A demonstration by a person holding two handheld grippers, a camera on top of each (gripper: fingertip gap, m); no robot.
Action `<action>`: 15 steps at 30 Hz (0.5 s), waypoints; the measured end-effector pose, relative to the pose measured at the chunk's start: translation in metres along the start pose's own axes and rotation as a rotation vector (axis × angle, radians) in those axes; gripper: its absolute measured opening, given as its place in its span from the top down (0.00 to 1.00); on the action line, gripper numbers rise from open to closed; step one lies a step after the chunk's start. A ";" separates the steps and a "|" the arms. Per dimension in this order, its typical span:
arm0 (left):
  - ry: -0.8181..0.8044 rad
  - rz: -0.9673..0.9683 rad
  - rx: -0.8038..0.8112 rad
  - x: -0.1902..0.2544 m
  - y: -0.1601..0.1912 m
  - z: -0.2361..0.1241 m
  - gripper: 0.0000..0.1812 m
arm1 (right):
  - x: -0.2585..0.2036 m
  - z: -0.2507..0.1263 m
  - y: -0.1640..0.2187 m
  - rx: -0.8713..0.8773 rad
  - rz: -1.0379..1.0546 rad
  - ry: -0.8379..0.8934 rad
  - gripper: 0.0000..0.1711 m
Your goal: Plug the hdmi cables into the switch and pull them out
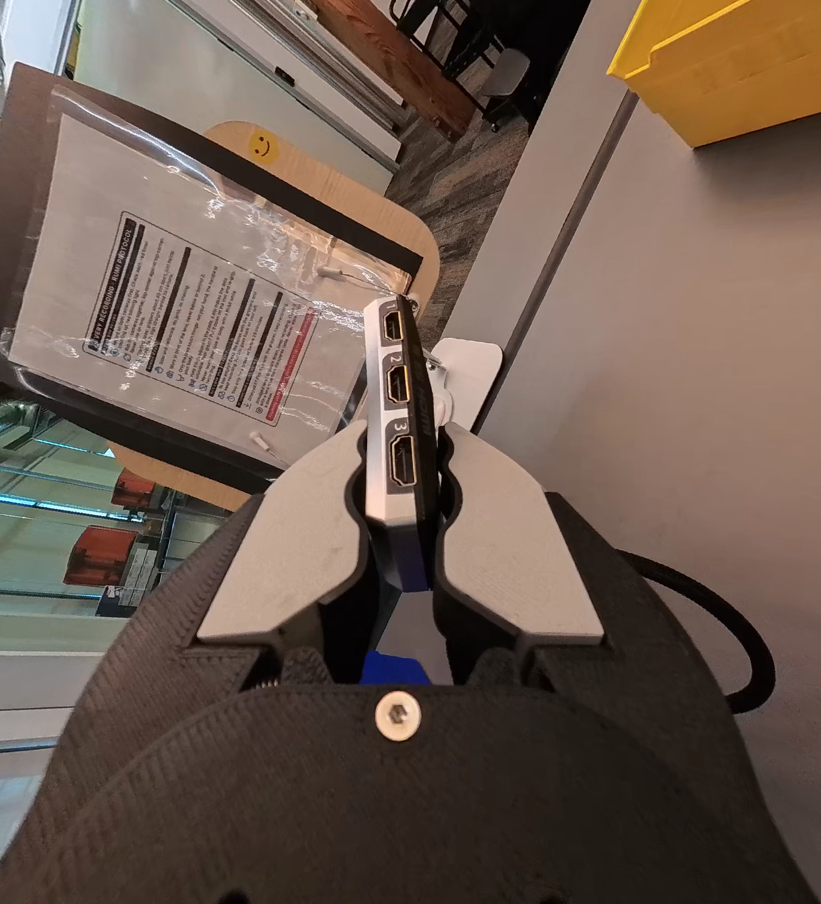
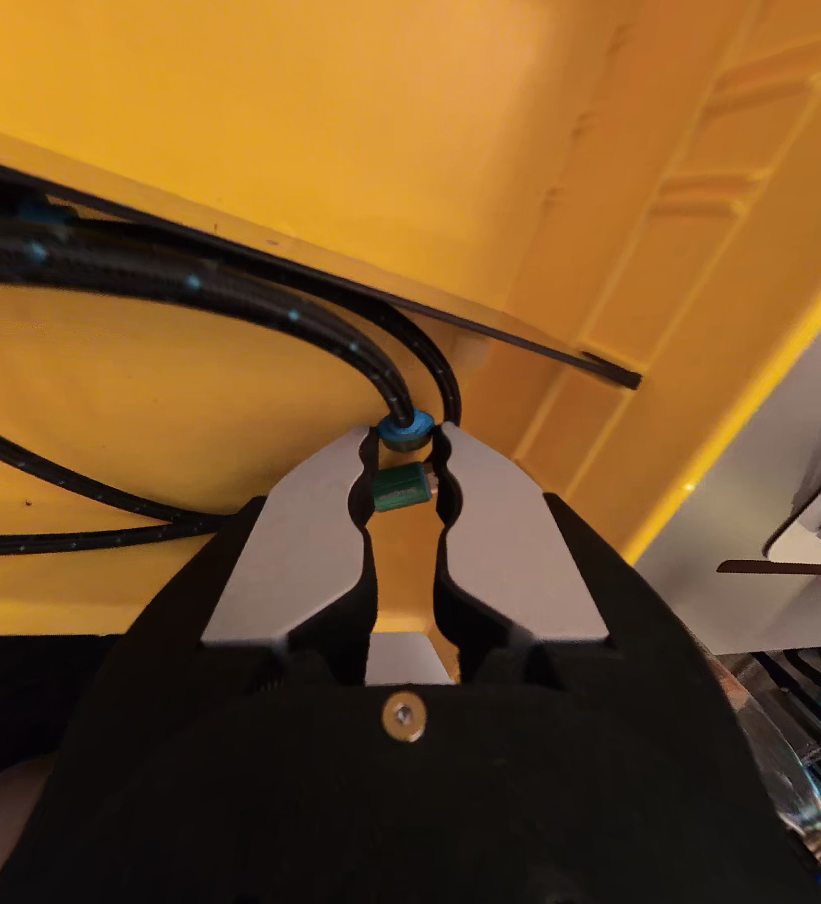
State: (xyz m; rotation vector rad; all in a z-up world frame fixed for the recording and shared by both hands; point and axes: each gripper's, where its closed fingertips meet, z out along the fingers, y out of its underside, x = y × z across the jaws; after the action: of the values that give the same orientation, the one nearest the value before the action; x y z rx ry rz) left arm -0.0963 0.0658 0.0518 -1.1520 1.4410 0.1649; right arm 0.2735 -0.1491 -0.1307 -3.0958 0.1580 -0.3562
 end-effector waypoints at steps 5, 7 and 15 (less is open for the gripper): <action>0.003 0.000 -0.001 0.000 0.000 0.000 0.88 | -0.005 0.012 0.003 -0.042 0.014 -0.053 0.86; 0.004 0.002 -0.003 0.001 0.000 0.001 0.88 | -0.006 0.012 0.002 -0.038 0.041 -0.078 0.84; 0.010 0.006 -0.009 0.002 0.001 0.001 0.88 | 0.000 -0.022 0.009 0.060 0.074 -0.070 0.76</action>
State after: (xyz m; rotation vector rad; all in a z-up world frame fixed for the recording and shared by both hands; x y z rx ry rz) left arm -0.0958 0.0659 0.0491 -1.1573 1.4536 0.1703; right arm 0.2675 -0.1580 -0.1095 -3.0277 0.2549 -0.2450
